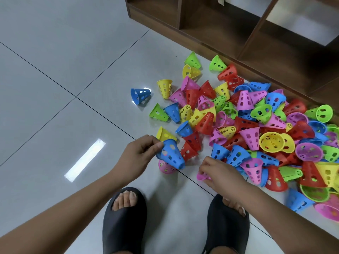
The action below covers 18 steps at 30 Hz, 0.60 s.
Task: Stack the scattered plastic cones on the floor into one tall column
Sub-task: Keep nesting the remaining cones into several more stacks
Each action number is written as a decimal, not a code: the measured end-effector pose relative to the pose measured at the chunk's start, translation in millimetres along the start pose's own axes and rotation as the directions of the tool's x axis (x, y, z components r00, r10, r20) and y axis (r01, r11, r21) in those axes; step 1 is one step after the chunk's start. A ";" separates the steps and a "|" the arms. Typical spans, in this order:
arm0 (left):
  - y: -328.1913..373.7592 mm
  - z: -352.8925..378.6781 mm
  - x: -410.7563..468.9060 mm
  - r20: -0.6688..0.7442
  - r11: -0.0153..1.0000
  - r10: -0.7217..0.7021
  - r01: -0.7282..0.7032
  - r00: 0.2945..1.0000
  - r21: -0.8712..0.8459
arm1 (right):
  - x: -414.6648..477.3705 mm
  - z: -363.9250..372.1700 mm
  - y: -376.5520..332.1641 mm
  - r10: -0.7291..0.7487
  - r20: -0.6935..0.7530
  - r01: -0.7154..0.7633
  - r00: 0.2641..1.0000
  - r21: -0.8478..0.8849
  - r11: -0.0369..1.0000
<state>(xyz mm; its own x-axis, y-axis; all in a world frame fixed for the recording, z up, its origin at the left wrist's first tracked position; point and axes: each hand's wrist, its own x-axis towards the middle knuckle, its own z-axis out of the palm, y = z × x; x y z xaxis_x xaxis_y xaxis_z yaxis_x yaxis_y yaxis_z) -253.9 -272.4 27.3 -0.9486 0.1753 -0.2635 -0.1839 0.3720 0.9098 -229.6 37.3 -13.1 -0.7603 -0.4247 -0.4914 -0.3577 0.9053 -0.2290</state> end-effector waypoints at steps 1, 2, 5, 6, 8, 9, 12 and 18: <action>-3.0 4.9 -0.3 0.027 1.000 -0.001 0.001 1.000 0.001 | 0.9 0.5 -0.8 -0.003 -0.022 0.004 1.000 0.018 1.000; -7.3 9.3 -0.3 0.049 1.000 -0.003 0.002 0.999 0.024 | 1.3 -0.1 -1.5 0.001 -0.043 0.001 0.999 0.054 0.999; -23.6 17.7 0.9 0.072 0.992 -0.021 0.012 0.997 0.128 | -0.4 -6.8 -0.6 0.032 -0.149 0.006 0.988 0.248 0.969; -28.4 19.3 1.4 0.067 0.989 -0.036 0.026 0.997 0.143 | -2.3 -11.1 -1.3 0.041 -0.188 0.021 0.981 0.315 0.949; -37.5 21.7 3.0 0.062 0.983 -0.067 0.055 0.996 0.174 | -6.7 -22.8 -5.4 0.058 -0.251 0.053 0.966 0.416 0.908; -42.6 22.6 4.0 0.063 0.978 -0.074 0.061 0.995 0.200 | -9.1 -29.8 -8.0 0.080 -0.271 0.060 0.959 0.471 0.880; -58.8 24.0 6.6 0.113 0.930 -0.030 -0.014 0.993 0.367 | -11.5 -46.8 -11.9 0.208 -0.283 0.043 0.936 0.681 0.731; -77.3 21.1 14.2 0.186 0.813 -0.025 -0.088 0.982 0.576 | -0.5 -47.9 -30.9 0.209 -0.069 0.022 0.975 0.975 0.222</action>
<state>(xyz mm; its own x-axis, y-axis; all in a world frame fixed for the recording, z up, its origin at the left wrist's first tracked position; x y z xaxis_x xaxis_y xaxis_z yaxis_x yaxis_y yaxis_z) -247.7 -279.4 -53.6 -0.8793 0.3319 -0.3415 0.0819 0.8119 0.5781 -244.1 9.5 34.4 -0.8541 -0.2248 -0.4690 0.4326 0.1934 -0.8806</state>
